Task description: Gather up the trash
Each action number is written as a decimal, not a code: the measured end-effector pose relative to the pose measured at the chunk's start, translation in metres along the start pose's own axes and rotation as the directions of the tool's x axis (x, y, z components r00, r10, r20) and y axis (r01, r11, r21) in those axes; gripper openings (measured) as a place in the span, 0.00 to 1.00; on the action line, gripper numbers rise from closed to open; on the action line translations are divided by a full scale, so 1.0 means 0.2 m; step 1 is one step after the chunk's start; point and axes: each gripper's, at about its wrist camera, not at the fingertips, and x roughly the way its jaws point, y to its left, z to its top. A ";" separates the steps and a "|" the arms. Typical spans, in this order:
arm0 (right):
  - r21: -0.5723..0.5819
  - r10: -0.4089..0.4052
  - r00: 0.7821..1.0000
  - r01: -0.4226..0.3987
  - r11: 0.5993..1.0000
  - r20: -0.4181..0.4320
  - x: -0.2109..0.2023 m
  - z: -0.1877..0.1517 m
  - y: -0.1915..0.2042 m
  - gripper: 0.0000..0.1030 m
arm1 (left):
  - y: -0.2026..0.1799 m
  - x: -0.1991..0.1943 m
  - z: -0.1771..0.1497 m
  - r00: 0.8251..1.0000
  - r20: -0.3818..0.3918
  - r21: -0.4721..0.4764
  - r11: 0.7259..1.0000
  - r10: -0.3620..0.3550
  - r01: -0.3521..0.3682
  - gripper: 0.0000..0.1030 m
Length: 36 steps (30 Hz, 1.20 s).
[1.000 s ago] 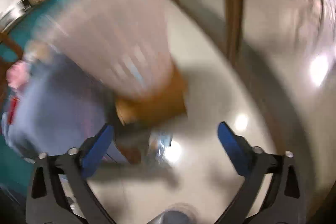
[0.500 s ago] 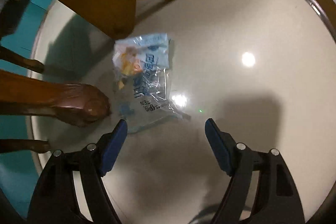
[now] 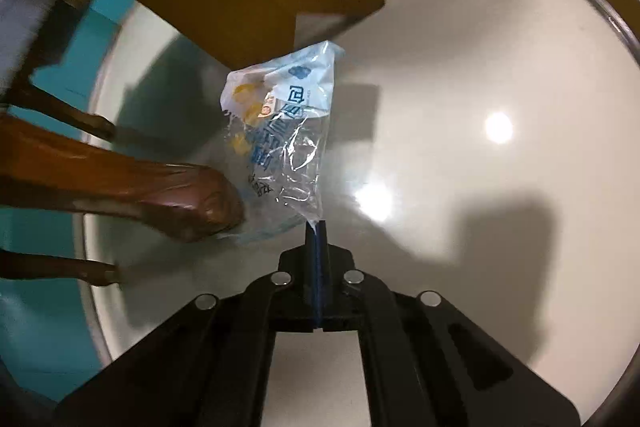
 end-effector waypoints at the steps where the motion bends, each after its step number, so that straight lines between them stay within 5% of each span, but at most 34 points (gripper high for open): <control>1: 0.008 0.021 1.000 -0.021 1.000 0.023 -0.08 -0.02 -0.01 0.00 | 0.06 -0.05 -0.05 1.000 -0.006 -0.012 1.000 0.017 -0.017 0.97; 8: -0.038 0.059 0.965 -0.051 0.998 0.257 -0.87 -0.04 0.07 0.00 | 0.52 -0.31 -0.49 0.990 -0.057 -0.183 0.973 0.132 -0.140 0.97; 12: -0.131 0.068 0.902 -0.013 0.991 0.427 -1.43 -0.01 0.24 0.00 | 0.75 -0.29 -0.64 0.981 -0.167 -0.350 0.925 0.097 -0.151 0.97; 16: -0.239 0.101 0.823 0.043 0.970 0.558 -1.90 0.10 0.53 0.00 | 0.79 -0.29 -0.65 0.980 -0.159 -0.319 0.933 0.119 -0.165 0.97; 18: -0.275 0.117 0.803 0.060 0.959 0.584 -2.02 0.19 0.69 0.00 | 0.78 -0.26 -0.65 0.980 -0.183 -0.318 0.938 0.084 -0.139 0.97; 21: -0.305 0.134 0.795 0.067 0.950 0.592 -2.09 0.39 0.91 0.01 | 0.73 -0.22 -0.67 0.974 -0.223 -0.289 0.951 0.050 -0.115 0.97; 26: -0.296 0.138 0.843 0.026 0.955 0.519 -1.97 0.83 1.21 0.01 | 0.66 -0.12 -0.74 0.959 -0.281 -0.224 0.969 0.034 -0.100 0.97; 28: -0.273 0.094 0.882 0.041 0.961 0.461 -1.85 0.96 1.31 0.10 | 0.67 -0.06 -0.76 0.949 -0.313 -0.229 0.967 0.035 -0.111 0.97; 30: -0.232 0.092 0.897 0.012 0.973 0.433 -1.79 0.97 1.38 0.52 | 0.68 0.00 -0.78 0.941 -0.336 -0.230 0.965 0.040 -0.124 0.97; 33: -0.257 0.173 0.843 -0.044 0.965 0.508 -1.83 0.83 1.50 0.75 | 0.71 0.07 -0.81 0.932 -0.358 -0.218 0.966 0.055 -0.140 0.97; 36: -0.346 0.187 0.803 0.025 0.938 0.566 -1.80 0.65 1.62 0.81 | 0.74 0.16 -0.84 0.924 -0.380 -0.215 0.966 0.052 -0.143 0.96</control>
